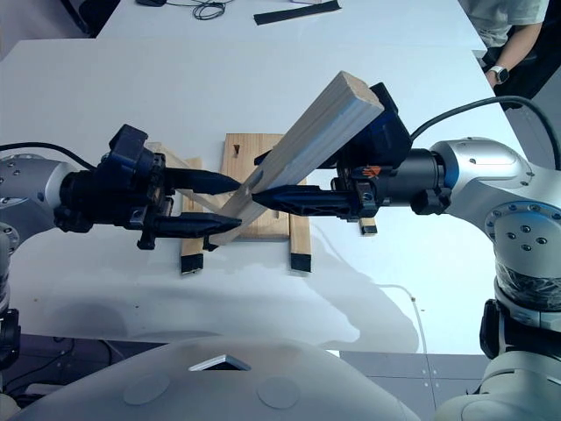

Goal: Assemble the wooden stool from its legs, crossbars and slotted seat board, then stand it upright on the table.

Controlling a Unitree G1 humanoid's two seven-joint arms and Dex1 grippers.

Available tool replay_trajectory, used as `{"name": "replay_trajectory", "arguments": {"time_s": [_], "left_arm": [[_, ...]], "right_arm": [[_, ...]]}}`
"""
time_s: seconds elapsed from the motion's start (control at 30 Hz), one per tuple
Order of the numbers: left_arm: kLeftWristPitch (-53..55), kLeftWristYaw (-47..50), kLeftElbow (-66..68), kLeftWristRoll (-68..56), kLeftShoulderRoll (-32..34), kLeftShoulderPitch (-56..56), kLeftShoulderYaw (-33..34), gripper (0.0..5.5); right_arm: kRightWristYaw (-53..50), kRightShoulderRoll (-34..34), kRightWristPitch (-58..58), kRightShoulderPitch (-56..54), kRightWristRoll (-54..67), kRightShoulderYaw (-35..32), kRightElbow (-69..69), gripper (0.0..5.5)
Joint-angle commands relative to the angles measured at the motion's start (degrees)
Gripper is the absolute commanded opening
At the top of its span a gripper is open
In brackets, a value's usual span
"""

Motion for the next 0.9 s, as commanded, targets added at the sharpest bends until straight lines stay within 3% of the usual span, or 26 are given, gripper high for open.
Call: {"name": "replay_trajectory", "arguments": {"time_s": [0.03,0.13,0.27,0.37,0.47,0.67,0.9], "left_arm": [[-0.7,-1.8,0.6,2.8,1.8,1.1,-0.2,3.25],[-1.5,-4.4,0.0,3.0,2.3,3.0,0.4,3.60],[-2.7,-6.7,-1.6,5.1,3.8,6.9,1.1,3.60],[-4.7,-9.0,-2.6,7.9,5.5,11.0,2.1,3.60],[-7.7,-10.9,-2.8,12.4,6.7,14.4,1.5,3.60],[-15.2,-15.3,1.0,24.3,8.5,18.7,-2.8,3.60],[-20.6,-18.7,7.5,32.1,8.8,18.6,-5.8,3.60]], "right_arm": [[0.4,-1.0,0.5,0.1,0.3,-1.2,-1.1,2.04],[1.2,-2.1,0.3,0.8,-0.3,-2.3,-1.3,2.04],[5.3,-7.0,-0.1,5.4,-2.5,-7.7,-2.0,2.04],[9.9,-11.1,-2.3,10.3,-9.5,-10.8,-1.1,2.04],[12.8,-12.1,-9.9,14.1,-21.8,-9.3,0.5,2.04],[12.2,-6.4,-22.5,15.8,-37.2,-2.1,5.1,2.04],[9.0,1.0,-29.1,14.8,-43.8,2.4,8.0,2.04]]}}
